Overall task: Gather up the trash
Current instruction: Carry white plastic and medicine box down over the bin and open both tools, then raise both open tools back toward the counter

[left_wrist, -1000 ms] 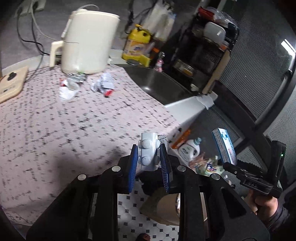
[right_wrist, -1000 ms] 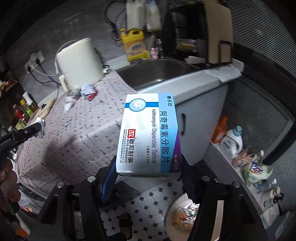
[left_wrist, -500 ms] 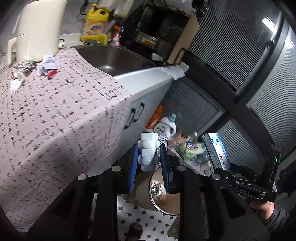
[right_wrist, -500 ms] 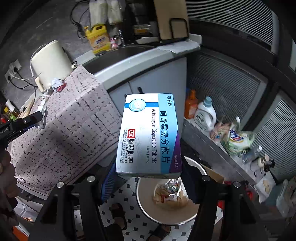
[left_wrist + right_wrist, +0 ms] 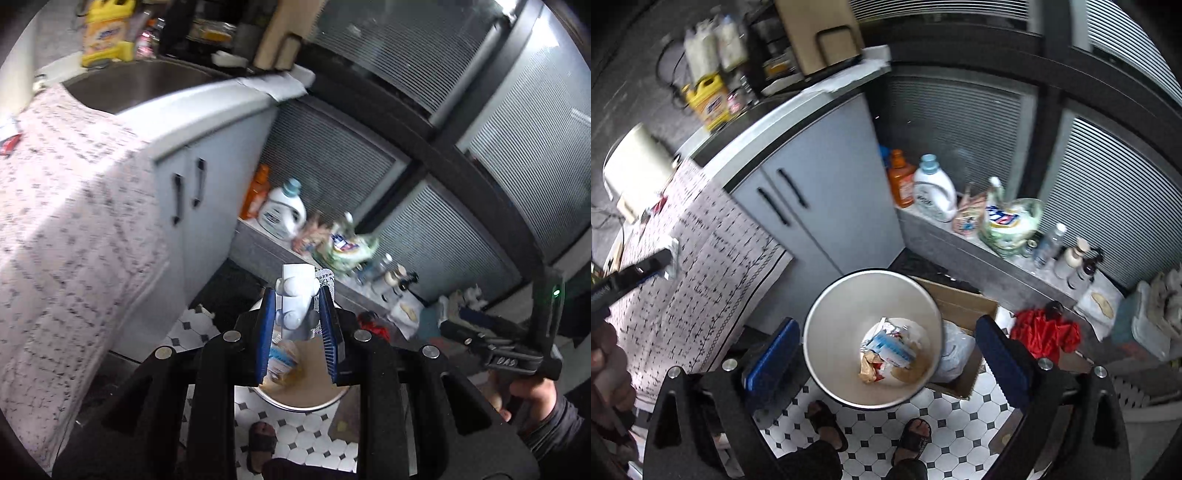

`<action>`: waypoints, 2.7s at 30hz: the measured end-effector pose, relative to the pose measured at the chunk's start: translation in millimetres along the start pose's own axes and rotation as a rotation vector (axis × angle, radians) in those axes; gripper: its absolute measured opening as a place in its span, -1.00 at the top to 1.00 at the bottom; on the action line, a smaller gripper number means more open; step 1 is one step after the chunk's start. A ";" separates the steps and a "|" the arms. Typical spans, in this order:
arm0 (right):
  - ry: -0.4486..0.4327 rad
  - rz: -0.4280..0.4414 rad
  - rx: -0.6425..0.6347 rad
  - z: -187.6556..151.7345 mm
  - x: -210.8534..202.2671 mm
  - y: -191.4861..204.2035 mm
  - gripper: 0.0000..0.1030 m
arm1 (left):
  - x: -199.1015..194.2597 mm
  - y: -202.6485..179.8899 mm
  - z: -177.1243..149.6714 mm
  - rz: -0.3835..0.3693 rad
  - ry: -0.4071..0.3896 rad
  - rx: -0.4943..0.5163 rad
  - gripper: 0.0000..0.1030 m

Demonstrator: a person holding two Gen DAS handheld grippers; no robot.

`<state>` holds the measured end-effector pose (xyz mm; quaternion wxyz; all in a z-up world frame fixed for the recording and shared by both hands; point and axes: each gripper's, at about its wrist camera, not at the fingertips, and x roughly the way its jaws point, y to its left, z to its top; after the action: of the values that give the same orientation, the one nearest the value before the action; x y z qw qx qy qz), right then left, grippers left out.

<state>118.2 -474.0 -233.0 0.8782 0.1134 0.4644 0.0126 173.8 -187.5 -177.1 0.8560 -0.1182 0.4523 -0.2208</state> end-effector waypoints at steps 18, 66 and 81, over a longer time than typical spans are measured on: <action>-0.043 -0.040 0.098 -9.4 -32.2 -54.7 -0.82 | 38.1 -54.7 9.3 -0.044 0.032 0.039 -0.64; -0.058 0.301 -0.369 87.1 38.8 360.1 -0.85 | -227.1 285.3 16.8 0.347 -0.388 -0.384 -0.85; -0.078 0.233 -0.318 94.6 64.5 426.2 -0.85 | -213.0 376.5 67.7 0.292 -0.362 -0.357 -0.80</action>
<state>267.7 -68.4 -144.2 0.8950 0.0269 0.4058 0.1830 226.7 245.2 -136.5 0.9111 -0.2380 0.3363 0.0123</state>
